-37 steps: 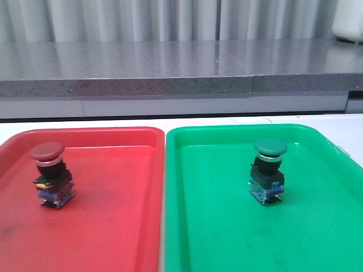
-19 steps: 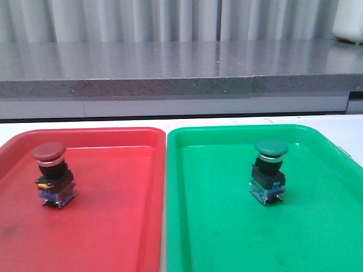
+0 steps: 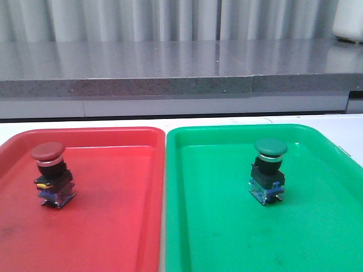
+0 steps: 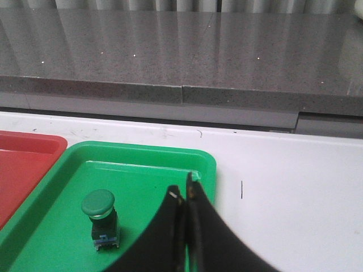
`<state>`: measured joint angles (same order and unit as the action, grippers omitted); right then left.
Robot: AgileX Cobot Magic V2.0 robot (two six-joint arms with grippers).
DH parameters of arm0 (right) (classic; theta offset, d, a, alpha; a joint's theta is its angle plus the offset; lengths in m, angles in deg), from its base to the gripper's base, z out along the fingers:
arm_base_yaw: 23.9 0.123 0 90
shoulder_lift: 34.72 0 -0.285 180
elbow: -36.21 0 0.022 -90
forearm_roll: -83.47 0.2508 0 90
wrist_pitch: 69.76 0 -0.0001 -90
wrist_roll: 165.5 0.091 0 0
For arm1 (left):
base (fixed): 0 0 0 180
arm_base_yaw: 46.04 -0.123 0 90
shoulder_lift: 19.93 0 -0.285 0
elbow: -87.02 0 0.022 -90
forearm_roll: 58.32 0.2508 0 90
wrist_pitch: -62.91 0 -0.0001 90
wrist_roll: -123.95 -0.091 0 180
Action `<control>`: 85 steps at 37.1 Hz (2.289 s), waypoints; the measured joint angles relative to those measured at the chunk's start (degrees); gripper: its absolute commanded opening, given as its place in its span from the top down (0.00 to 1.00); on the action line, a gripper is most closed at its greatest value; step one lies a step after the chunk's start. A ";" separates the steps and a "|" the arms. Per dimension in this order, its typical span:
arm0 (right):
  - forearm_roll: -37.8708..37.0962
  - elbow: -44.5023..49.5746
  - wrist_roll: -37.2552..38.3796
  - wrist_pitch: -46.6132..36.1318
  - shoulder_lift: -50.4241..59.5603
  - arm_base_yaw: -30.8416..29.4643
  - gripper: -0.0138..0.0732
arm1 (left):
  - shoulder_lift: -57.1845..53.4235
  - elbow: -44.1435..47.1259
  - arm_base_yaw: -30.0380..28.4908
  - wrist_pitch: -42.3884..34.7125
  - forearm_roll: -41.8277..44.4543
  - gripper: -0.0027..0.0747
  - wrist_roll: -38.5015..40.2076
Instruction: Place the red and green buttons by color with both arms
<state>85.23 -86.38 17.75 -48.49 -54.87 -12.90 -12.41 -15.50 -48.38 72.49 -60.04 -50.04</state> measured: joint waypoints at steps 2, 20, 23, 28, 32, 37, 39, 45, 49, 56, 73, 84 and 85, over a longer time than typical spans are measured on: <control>0.00 0.09 0.00 0.00 0.00 0.00 0.97 | 0.00 0.00 0.00 -1.03 0.00 0.99 0.00; 0.00 0.09 0.00 0.00 0.00 0.00 0.97 | 0.00 0.00 0.00 -1.81 0.00 0.99 -0.07; 0.00 0.09 0.00 0.00 0.00 0.00 0.97 | 0.00 0.00 0.00 -1.81 0.00 0.99 -0.07; 0.00 0.09 0.00 0.00 0.00 0.00 0.97 | 0.00 0.00 0.00 -1.81 0.00 0.99 -0.07; 0.00 0.09 0.00 0.00 0.00 0.00 0.97 | 0.00 0.00 0.00 -1.81 0.00 0.99 -0.07; -0.27 0.09 -0.10 0.00 0.00 0.00 0.97 | 0.00 0.00 0.00 -1.81 0.00 0.99 -0.07; -1.33 0.24 -0.18 -0.11 0.00 0.00 0.97 | 0.00 0.00 0.00 -1.81 0.00 0.99 -0.07; -4.47 4.40 -0.51 -3.01 2.21 -0.45 0.97 | 0.00 0.00 0.00 -1.81 0.00 0.99 -0.07; -4.60 9.33 -0.51 -5.46 5.63 -2.45 0.97 | 0.00 0.00 0.00 -1.84 0.00 0.99 -0.07; -2.74 17.97 -0.73 -6.36 12.16 -6.99 0.97 | 0.00 0.00 0.00 -1.94 0.00 0.99 -0.07; -2.60 21.37 -0.73 -6.85 12.99 -8.21 0.97 | 0.00 0.00 0.00 -2.17 0.00 0.99 -0.07; -2.47 21.37 -0.86 -6.85 12.99 -8.21 0.97 | 0.00 0.00 0.00 -2.17 0.00 0.99 -0.07; -2.47 21.37 -0.86 -6.85 12.99 -8.21 0.97 | 0.00 0.00 0.00 -2.17 0.00 0.99 -0.07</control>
<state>82.76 -65.01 16.90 -55.34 -41.89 -21.11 -12.41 -15.50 -48.38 70.32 -60.04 -50.11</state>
